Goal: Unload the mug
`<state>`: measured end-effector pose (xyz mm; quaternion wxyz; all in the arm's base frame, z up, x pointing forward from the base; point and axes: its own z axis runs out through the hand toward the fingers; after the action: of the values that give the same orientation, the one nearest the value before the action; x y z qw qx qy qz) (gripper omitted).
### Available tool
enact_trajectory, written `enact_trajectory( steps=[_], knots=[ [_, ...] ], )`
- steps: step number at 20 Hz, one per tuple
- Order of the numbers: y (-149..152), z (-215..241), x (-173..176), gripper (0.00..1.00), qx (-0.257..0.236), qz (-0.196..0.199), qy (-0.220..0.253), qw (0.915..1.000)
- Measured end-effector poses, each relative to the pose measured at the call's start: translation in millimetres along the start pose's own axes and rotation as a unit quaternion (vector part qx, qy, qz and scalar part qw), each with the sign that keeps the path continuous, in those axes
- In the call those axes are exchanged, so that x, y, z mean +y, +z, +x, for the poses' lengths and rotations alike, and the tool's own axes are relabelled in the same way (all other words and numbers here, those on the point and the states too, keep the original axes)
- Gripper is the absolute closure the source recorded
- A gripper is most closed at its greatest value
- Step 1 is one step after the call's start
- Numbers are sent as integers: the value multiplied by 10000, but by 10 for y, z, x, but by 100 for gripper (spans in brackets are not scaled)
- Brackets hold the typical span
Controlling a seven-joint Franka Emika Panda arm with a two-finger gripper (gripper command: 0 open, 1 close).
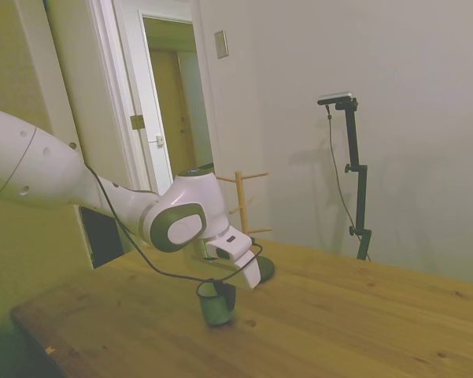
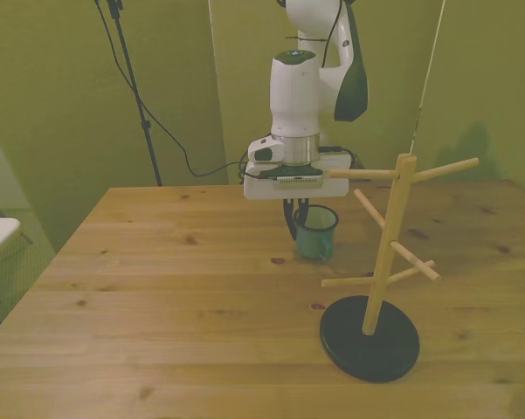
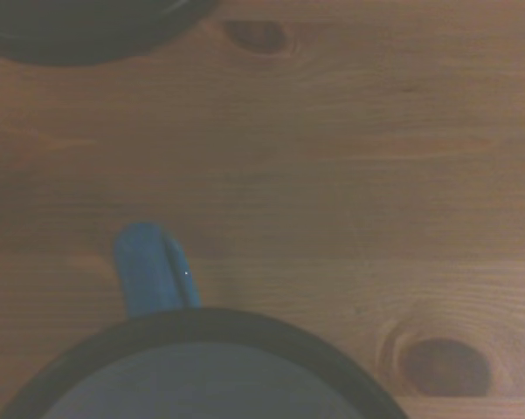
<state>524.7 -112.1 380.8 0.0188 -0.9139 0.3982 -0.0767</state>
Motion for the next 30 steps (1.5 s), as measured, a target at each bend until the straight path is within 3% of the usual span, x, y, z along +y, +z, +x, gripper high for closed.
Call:
enact_trajectory(
  steps=[12, 13, 24, 30],
  knots=[
    [72, 28, -10, 100, 34, 0, 74, 10000],
    [73, 29, -10, 0, 30, 4, 82, 10000],
    [66, 39, 3, 0, -43, 122, 161, 9998],
    [-126, 130, -10, 0, 24, 185, 198, 9996]
  ],
)
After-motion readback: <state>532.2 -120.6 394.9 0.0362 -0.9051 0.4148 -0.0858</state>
